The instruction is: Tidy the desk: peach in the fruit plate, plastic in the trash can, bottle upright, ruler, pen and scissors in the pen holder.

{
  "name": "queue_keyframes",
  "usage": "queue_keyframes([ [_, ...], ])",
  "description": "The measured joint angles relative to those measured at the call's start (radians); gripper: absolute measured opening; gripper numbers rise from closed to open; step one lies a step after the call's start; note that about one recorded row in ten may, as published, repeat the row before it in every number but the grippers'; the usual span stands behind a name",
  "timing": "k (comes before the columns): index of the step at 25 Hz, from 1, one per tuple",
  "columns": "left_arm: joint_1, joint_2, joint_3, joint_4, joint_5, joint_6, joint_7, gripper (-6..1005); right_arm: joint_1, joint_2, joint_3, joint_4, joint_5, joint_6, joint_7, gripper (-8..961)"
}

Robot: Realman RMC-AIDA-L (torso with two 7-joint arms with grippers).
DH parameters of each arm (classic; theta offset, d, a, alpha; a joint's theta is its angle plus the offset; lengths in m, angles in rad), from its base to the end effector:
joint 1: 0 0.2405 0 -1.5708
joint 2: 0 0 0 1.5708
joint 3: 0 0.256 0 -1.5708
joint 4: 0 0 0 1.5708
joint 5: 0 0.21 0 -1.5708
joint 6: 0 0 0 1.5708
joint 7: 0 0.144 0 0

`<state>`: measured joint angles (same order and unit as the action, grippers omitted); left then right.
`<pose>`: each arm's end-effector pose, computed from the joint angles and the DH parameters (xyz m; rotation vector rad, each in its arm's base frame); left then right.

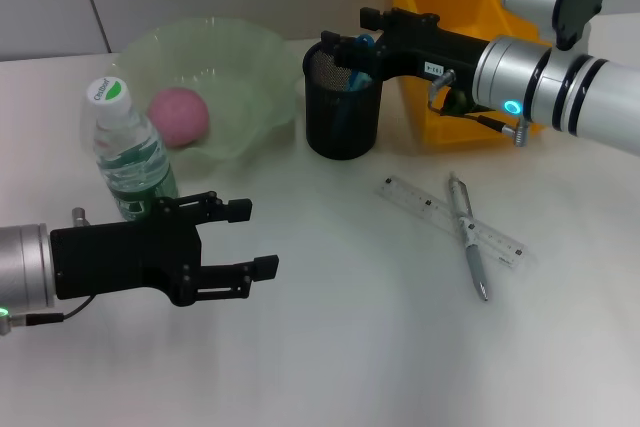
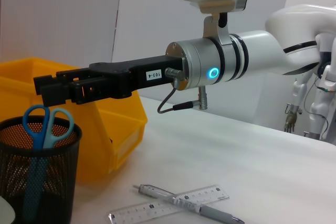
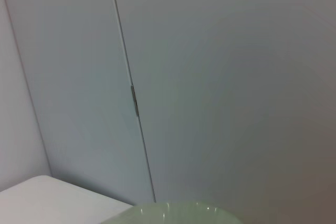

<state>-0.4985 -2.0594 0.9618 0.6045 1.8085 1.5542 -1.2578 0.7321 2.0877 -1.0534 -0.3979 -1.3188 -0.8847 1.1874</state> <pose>-0.2489 0.3133 -0.0252 -2.8648 -0.4366 -0.7430 0.2112 0.4279 -0.0382 -2.2829 0.6546 0.7359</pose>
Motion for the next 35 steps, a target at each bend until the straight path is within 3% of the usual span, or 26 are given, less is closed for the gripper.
queue_keyframes([
  [7,0.000,-0.002,0.000,-0.006,0.000,-0.004,-0.001,802,-0.049,-0.005,0.021,-0.062,0.071,-0.108,0.029,712],
  [14,0.002,-0.003,0.000,-0.007,0.000,-0.006,-0.002,802,-0.160,-0.016,0.021,-0.262,0.097,-0.299,0.229,712],
  [18,0.010,-0.005,0.000,-0.008,0.000,-0.008,-0.002,802,-0.205,-0.034,0.029,-0.418,-0.003,-0.413,0.427,712],
  [21,0.011,-0.006,0.000,-0.008,-0.001,-0.008,-0.001,802,-0.208,-0.048,0.057,-0.553,-0.174,-0.509,0.623,711],
  [25,0.011,-0.008,0.002,-0.008,-0.002,-0.008,0.000,802,-0.158,-0.058,0.087,-0.773,-0.513,-0.633,0.949,711],
  [28,0.011,-0.008,0.002,-0.014,-0.002,-0.008,0.000,802,-0.094,-0.065,0.087,-0.857,-0.720,-0.699,1.122,711],
  [30,0.011,-0.008,0.001,-0.016,-0.002,-0.008,0.000,802,-0.025,-0.080,0.089,-0.871,-0.876,-0.763,1.228,711],
  [31,0.011,-0.008,0.001,-0.018,-0.002,-0.008,0.000,802,0.050,-0.094,0.087,-0.846,-1.003,-0.816,1.302,710],
  [32,0.011,-0.008,0.001,-0.018,-0.002,-0.008,0.000,802,0.050,-0.094,0.087,-0.846,-1.003,-0.816,1.302,710],
  [33,0.011,-0.008,0.001,-0.018,-0.002,-0.009,0.000,802,0.111,-0.099,0.084,-0.804,-1.102,-0.843,1.336,710],
  [35,0.010,-0.009,0.001,-0.019,-0.002,-0.010,0.000,802,0.140,-0.099,0.082,-0.776,-1.148,-0.853,1.344,710],
])
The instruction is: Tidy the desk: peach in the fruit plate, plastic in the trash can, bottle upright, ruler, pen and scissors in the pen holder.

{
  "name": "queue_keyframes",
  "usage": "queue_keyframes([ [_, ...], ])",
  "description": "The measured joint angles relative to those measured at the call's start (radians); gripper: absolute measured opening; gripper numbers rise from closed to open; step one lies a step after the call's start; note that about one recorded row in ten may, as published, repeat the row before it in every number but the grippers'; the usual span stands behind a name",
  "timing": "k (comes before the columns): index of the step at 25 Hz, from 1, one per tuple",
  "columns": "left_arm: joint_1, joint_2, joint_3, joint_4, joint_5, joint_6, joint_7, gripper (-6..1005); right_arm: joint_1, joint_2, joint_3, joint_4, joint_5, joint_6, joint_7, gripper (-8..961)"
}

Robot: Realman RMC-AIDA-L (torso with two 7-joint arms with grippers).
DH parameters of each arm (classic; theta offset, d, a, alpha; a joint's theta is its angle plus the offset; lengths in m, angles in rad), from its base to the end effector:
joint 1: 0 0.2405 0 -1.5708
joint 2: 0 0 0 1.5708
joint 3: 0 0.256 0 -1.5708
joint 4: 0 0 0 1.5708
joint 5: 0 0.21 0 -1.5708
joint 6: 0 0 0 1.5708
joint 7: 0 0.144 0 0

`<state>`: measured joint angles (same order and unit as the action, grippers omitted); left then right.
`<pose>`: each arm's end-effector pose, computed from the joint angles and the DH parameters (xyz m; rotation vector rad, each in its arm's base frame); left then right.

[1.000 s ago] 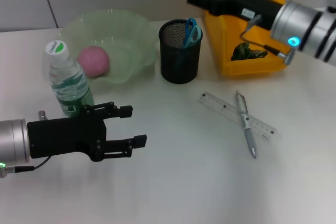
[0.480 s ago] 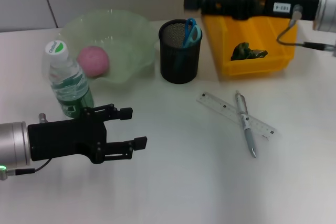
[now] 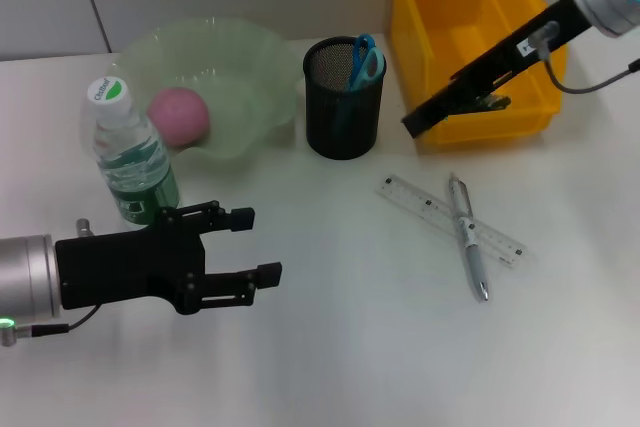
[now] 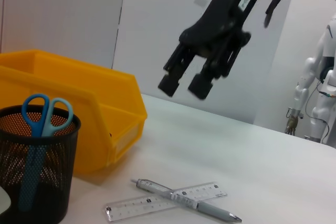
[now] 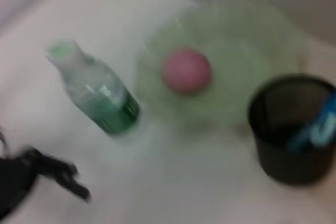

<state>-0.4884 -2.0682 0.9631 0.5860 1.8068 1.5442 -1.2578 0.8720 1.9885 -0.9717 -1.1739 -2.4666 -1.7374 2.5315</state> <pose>-0.2524 0.3085 -0.0312 -2.8582 -0.4812 -0.7517 0.1330 0.4015 0.0654 -2.6539 1.1012 -0.1583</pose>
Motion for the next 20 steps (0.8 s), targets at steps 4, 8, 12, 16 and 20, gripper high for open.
queue_keyframes([
  [4,-0.002,-0.001,0.000,-0.002,0.000,-0.001,0.000,802,0.092,0.005,-0.002,0.122,-0.151,-0.003,0.017,710],
  [8,-0.004,-0.001,0.000,-0.002,-0.004,-0.001,0.000,802,0.155,0.023,-0.005,0.219,-0.256,0.026,0.026,709],
  [12,-0.006,-0.001,0.001,-0.002,-0.010,0.002,0.000,802,0.205,0.055,-0.012,0.289,-0.359,0.077,0.034,709],
  [16,-0.008,-0.001,0.000,-0.002,-0.011,0.004,0.000,802,0.249,0.082,-0.068,0.379,-0.425,0.153,0.057,709],
  [20,-0.009,0.000,0.000,-0.002,-0.011,0.004,0.000,802,0.262,0.088,-0.119,0.420,-0.434,0.194,0.081,708],
])
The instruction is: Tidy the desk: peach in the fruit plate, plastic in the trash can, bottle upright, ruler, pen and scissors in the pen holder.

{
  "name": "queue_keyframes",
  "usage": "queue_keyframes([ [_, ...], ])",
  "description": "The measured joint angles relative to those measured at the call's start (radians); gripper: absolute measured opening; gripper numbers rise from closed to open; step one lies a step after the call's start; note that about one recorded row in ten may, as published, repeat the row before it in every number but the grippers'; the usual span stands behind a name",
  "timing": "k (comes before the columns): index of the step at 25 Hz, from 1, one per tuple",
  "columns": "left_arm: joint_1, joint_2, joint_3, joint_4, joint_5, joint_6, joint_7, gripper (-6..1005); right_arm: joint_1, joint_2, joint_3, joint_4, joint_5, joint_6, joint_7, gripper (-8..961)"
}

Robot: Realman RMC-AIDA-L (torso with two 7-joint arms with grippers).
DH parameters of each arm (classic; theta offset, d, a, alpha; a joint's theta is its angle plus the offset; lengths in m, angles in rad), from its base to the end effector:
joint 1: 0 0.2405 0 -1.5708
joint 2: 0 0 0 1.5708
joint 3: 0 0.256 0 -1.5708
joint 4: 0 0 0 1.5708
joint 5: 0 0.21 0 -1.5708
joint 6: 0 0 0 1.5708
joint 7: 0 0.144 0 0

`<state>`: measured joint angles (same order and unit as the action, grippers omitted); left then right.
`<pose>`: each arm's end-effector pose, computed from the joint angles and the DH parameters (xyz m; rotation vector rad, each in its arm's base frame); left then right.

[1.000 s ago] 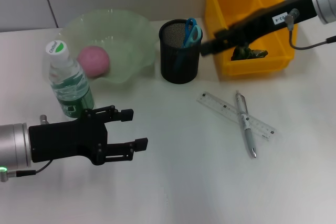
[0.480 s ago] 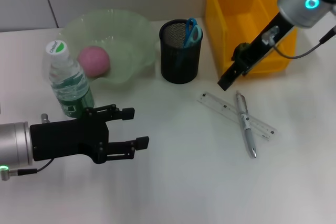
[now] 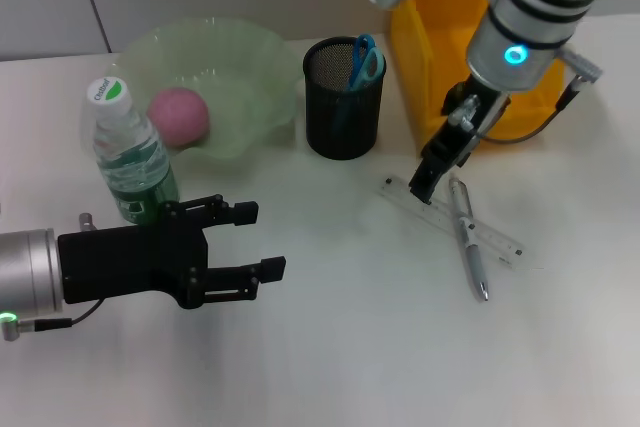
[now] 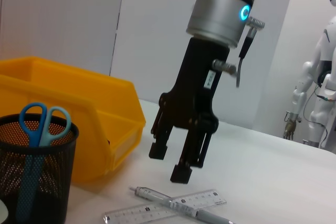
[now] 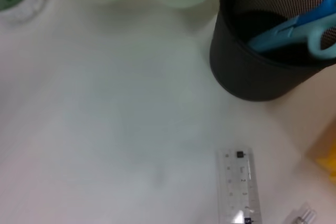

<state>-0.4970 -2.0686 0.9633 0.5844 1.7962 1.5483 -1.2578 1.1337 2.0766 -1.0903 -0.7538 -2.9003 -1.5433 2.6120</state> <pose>-0.2484 0.3107 -0.0308 -2.8574 -0.4702 -0.7702 0.1358 0.4214 -0.0141 -2.4869 1.0351 -0.7721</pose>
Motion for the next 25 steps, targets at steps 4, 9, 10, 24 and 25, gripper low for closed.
queue_keyframes([
  [4,0.000,0.001,0.000,0.000,0.000,0.002,0.000,802,0.010,0.002,-0.035,0.044,-0.003,0.035,0.015,708],
  [9,0.000,0.002,0.003,0.000,0.000,0.004,0.000,802,0.022,0.004,-0.043,0.095,-0.004,0.072,0.016,708],
  [10,0.000,0.003,0.004,0.000,0.000,0.004,0.000,802,0.023,0.005,-0.046,0.101,-0.005,0.080,0.016,707],
  [24,0.000,0.004,0.008,0.002,0.000,0.005,0.000,802,0.027,0.010,-0.094,0.156,0.000,0.140,0.023,706],
  [25,0.000,0.004,0.008,0.002,0.000,0.005,0.000,802,0.027,0.010,-0.095,0.157,0.001,0.141,0.023,706],
])
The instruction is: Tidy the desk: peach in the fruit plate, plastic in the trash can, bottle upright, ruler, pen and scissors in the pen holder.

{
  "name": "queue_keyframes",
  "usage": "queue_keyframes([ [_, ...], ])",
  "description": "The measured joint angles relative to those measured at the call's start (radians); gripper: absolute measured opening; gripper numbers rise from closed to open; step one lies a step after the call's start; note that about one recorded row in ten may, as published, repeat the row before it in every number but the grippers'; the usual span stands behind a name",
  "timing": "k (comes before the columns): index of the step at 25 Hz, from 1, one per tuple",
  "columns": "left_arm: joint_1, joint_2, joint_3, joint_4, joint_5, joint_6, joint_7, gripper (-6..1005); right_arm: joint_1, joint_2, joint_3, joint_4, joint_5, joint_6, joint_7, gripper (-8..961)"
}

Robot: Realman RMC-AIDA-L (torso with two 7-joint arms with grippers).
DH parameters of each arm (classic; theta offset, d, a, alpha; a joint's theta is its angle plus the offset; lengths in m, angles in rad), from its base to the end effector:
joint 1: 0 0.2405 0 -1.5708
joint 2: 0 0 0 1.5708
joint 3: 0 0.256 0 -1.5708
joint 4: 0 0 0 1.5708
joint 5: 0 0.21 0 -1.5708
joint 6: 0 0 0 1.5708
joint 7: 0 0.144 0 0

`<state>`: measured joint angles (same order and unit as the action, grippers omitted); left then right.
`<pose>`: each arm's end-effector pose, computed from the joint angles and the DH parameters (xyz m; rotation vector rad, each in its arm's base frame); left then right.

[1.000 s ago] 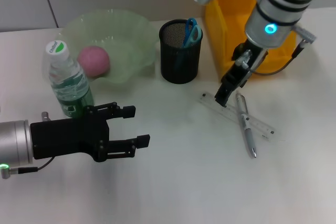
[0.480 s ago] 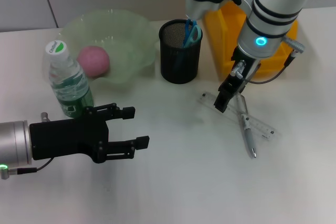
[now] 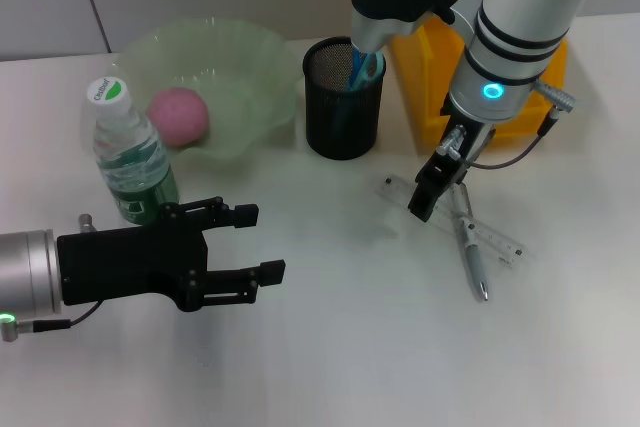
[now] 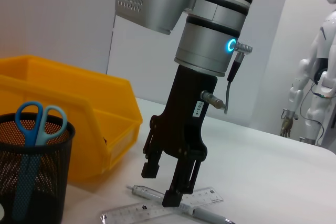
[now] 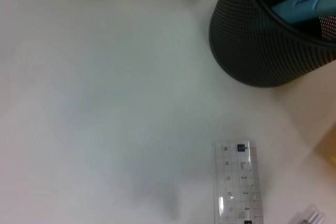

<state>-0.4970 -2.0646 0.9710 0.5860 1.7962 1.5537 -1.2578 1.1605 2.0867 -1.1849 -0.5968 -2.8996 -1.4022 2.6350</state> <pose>-0.2485 0.3101 -0.0301 -2.8681 -0.4627 -0.7649 0.1513 0.4208 -0.0412 -2.4579 0.9831 -0.8570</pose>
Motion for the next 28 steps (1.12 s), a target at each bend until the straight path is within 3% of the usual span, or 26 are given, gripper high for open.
queue_keyframes([
  [28,0.000,0.000,-0.002,0.000,0.000,0.000,0.000,802,0.013,0.002,-0.026,0.083,0.008,0.074,-0.006,704],
])
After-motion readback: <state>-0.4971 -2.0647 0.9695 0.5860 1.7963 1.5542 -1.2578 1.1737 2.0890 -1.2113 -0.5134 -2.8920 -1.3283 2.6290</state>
